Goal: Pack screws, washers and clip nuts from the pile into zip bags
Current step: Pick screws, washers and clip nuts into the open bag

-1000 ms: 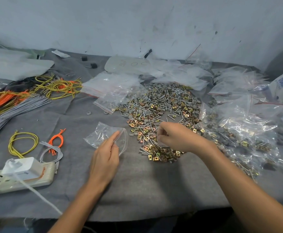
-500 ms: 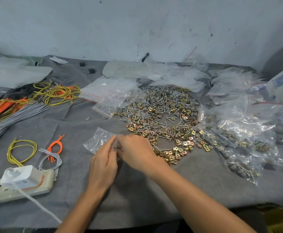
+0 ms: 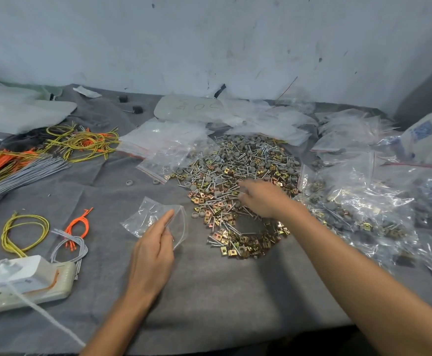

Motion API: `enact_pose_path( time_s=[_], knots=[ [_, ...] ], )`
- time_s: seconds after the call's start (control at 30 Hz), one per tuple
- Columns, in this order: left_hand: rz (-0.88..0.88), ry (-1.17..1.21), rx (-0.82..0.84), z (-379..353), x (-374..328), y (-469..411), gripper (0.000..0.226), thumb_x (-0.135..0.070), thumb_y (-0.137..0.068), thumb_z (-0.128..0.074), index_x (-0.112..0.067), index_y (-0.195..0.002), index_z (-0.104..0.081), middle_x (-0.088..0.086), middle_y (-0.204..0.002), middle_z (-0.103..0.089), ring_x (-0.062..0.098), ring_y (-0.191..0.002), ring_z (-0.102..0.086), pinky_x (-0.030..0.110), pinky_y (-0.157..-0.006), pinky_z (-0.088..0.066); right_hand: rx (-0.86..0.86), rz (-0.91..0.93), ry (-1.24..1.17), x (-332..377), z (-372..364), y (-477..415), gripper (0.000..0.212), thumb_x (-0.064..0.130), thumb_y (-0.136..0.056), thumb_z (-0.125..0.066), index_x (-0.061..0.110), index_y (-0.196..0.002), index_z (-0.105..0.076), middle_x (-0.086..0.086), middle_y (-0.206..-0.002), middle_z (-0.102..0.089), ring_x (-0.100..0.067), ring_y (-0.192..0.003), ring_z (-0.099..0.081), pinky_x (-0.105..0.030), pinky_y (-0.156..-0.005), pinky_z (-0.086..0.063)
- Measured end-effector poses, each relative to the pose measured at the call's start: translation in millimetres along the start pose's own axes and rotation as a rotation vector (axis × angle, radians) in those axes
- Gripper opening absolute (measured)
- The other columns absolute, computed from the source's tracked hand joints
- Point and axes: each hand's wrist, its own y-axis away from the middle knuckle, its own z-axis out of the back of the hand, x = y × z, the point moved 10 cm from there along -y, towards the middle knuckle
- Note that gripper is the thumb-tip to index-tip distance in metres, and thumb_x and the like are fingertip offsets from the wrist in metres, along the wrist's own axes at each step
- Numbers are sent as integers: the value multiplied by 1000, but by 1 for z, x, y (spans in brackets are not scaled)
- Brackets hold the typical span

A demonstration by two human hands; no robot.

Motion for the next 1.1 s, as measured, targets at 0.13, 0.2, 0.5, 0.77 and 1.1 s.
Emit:
enact_pose_path(
  time_s=[0.13,0.2,0.5,0.77,1.1],
  knots=[
    [6,-5,-5,1,-1,0,49,-29,-95,-39,-25,-141,-57,0,-127,-68,20,-117,-61,37,-99,-46,48,48,67,2,-33,18,57,53,-105,-29,29,-157,-25,-4,-164,-28,-26,-150,-28,-53,-123,-15],
    [-1,-16,-2,1,-2,0,46,-25,-98,-42,-24,-141,-57,1,-128,-68,20,-119,-60,36,-100,-46,13,97,68,11,-39,37,55,49,-106,-27,28,-157,-24,-5,-164,-28,-26,-151,-26,-51,-124,-10],
    [-7,-15,-3,0,-3,1,43,-11,-103,-45,-26,-141,-57,4,-124,-69,22,-115,-61,36,-98,-46,-72,216,-83,28,-1,72,35,21,-105,-44,28,-136,-57,3,-135,-62,-20,-121,-58,-41,-104,-46],
    [-19,-15,2,-2,-1,-1,44,-8,-102,-47,-27,-141,-57,18,-118,-66,33,-110,-60,42,-93,-48,27,126,-22,22,2,34,15,34,-98,-61,24,-100,-73,11,-93,-72,-9,-80,-67,-38,-76,-60],
    [-22,-14,12,-3,0,0,45,-8,-102,-45,-25,-141,-56,17,-117,-68,32,-111,-61,41,-95,-48,-49,121,20,37,-1,27,15,22,-95,-56,17,-84,-65,0,-77,-69,-21,-70,-65,-38,-63,-57]
  ],
)
